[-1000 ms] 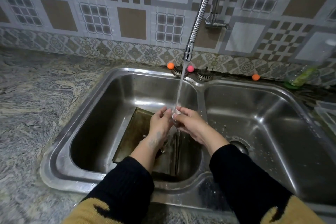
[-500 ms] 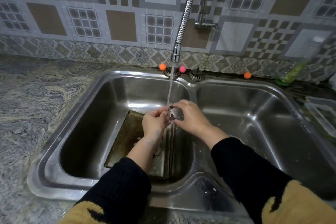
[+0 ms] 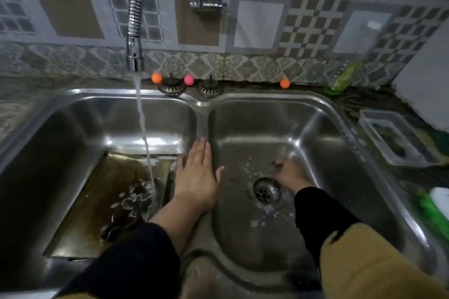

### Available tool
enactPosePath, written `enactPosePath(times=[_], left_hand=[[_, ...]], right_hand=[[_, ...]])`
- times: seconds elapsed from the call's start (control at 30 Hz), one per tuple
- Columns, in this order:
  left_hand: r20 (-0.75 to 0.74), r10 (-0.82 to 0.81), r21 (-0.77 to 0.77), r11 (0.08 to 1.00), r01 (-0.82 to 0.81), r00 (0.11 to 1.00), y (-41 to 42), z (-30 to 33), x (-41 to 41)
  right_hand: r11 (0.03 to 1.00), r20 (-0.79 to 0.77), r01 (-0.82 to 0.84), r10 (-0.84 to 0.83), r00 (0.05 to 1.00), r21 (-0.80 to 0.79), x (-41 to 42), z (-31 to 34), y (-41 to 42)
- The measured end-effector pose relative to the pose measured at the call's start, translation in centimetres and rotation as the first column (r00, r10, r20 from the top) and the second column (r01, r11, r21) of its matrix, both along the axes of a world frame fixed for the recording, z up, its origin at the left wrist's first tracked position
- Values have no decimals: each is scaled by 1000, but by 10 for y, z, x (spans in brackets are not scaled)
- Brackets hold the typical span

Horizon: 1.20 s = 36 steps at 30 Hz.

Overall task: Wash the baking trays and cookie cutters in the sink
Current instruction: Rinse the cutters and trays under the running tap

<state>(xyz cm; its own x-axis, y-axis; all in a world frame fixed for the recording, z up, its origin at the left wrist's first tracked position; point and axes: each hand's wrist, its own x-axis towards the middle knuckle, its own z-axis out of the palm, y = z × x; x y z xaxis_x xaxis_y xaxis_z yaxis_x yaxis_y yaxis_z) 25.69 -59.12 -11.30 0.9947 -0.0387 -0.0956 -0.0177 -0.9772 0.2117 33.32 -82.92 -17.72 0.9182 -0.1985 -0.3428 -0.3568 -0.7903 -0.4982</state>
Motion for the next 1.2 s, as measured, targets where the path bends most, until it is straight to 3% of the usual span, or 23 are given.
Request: enactPosePath(times=[0.23,0.53,0.73,0.83,0.97,1.1,1.2], left_hand=[[41,19,-1,1000,-19,999,-2,-4,3],[23,20,6,1000,-21,1000,0,-11,10],[35,14,-50,999,-12,999,-1,-10,13],[29,-26,-125,992,29,999,4,-6,10],[119,3,-298,954,32,993,27,-8,-6],[71,148,-284,951,-122,987,76,-3,-23],[-43,296,-239,924,-297,954,111,0,-37]], right_hand=[[980,145,104,-80,986,-168,60,-36,-34],[961,83,-27,52,995,-275,49,-26,-31],[988,82,-139,144,986,-70,19,25,22],[971,196,-238,228,954,25,-7,62,72],[925,325,-378,351,878,24,-39,102,142],[894,369,-443,392,843,62,-66,106,197],[867,204,-483,454,867,123,-82,94,230]])
